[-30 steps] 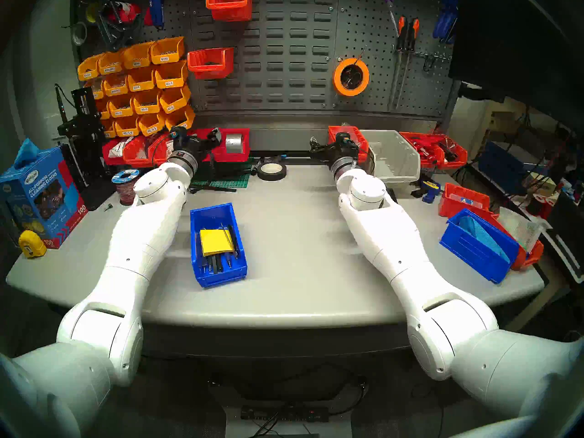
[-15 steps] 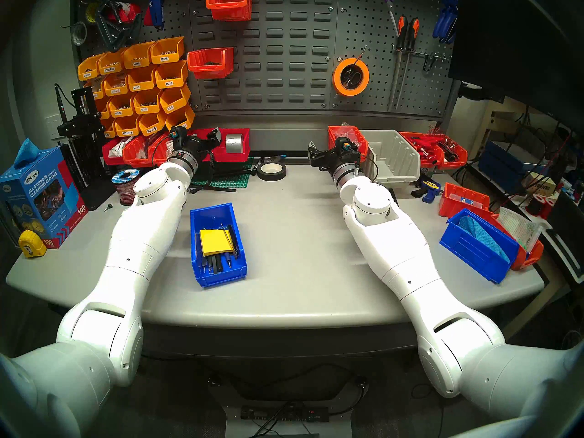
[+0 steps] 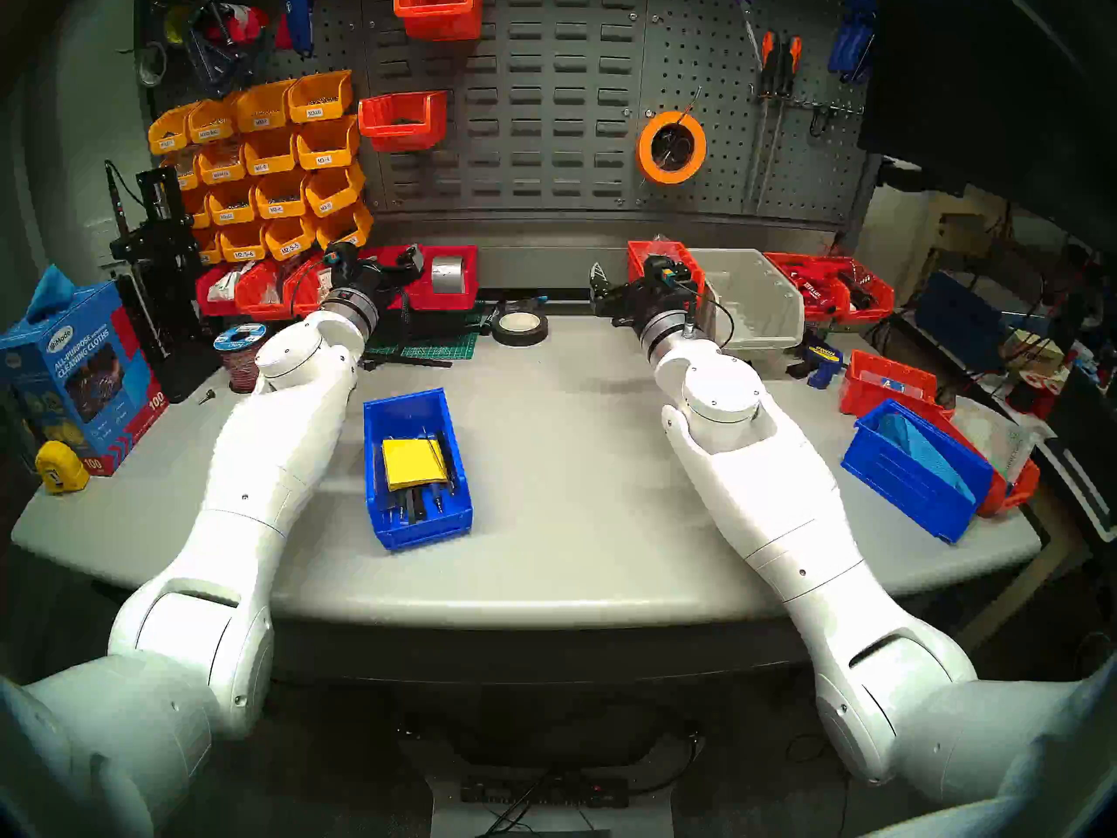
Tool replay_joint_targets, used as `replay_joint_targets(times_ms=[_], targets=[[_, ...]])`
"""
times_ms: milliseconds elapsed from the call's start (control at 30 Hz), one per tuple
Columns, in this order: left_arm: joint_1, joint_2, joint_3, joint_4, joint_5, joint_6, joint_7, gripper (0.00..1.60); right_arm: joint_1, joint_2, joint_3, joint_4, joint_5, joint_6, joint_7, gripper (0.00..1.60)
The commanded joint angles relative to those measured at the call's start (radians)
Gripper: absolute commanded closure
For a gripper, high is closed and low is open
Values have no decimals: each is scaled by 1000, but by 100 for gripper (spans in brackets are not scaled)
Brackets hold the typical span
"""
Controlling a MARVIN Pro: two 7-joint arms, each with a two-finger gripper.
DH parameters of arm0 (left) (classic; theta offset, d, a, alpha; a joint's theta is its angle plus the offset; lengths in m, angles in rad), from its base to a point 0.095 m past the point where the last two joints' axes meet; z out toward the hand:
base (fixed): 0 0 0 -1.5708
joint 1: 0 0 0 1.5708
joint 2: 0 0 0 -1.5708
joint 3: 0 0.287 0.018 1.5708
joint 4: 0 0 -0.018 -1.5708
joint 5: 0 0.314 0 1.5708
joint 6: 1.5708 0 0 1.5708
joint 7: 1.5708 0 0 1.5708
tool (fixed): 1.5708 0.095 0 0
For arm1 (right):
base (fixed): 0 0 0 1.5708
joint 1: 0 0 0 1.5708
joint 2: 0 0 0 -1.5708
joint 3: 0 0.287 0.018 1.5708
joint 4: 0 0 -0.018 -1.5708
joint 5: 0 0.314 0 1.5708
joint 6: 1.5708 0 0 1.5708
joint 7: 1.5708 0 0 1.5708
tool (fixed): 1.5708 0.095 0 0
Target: Hang all the unorganized tool boxes onto the wall
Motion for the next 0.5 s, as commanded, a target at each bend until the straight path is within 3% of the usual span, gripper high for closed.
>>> replay_joint_targets(times_ms=[0, 467], targets=[[-18, -2, -1, -11, 1, -1, 1, 0, -50, 33, 10, -132, -9, 91, -28, 0], [-19, -2, -1, -11, 1, -1, 1, 0, -54, 33, 14, -151, -8, 131, -34, 0]])
